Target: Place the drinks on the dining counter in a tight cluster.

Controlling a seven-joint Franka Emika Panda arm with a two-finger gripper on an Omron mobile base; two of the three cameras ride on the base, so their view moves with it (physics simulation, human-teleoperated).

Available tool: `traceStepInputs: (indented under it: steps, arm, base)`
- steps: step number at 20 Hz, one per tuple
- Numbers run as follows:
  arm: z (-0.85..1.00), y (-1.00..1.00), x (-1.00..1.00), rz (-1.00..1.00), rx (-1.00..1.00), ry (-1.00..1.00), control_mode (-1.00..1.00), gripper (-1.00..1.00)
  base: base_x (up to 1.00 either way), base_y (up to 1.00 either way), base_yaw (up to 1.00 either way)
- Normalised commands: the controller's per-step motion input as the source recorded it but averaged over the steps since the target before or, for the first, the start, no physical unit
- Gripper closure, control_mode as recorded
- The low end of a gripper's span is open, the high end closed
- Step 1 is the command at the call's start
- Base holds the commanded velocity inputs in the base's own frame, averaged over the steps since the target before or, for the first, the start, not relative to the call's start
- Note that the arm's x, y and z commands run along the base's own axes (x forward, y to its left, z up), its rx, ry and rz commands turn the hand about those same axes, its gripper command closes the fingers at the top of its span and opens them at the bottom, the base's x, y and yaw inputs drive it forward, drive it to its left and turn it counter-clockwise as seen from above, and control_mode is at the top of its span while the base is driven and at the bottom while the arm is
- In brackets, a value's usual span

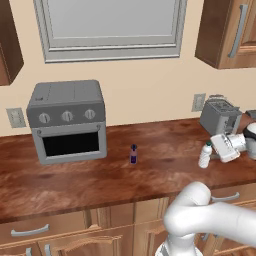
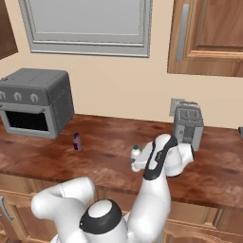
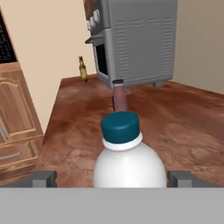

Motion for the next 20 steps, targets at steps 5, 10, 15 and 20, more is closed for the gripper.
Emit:
traceStepInputs:
  steps: [5, 10, 15, 20]
  arm:
    - [0.01, 0.09, 0.32, -0.05, 0.0, 0.0, -1.0, -1.0]
    - [0.0, 0.11, 0.14, -0.04, 0.0, 0.0, -1.0, 1.0]
    - [0.06, -0.02, -0.03, -0.05, 0.0, 0.03, -1.0, 1.0]
    - [0.26, 0.0, -0.13, -0.03, 0.0, 0.09, -1.0, 1.0]
  base:
    - [0.0, 0.0, 0.0]
    - [0.0, 0.0, 0.0]
    - [0.0, 0.0, 0.0]
    - [0.0, 0.0, 0.0]
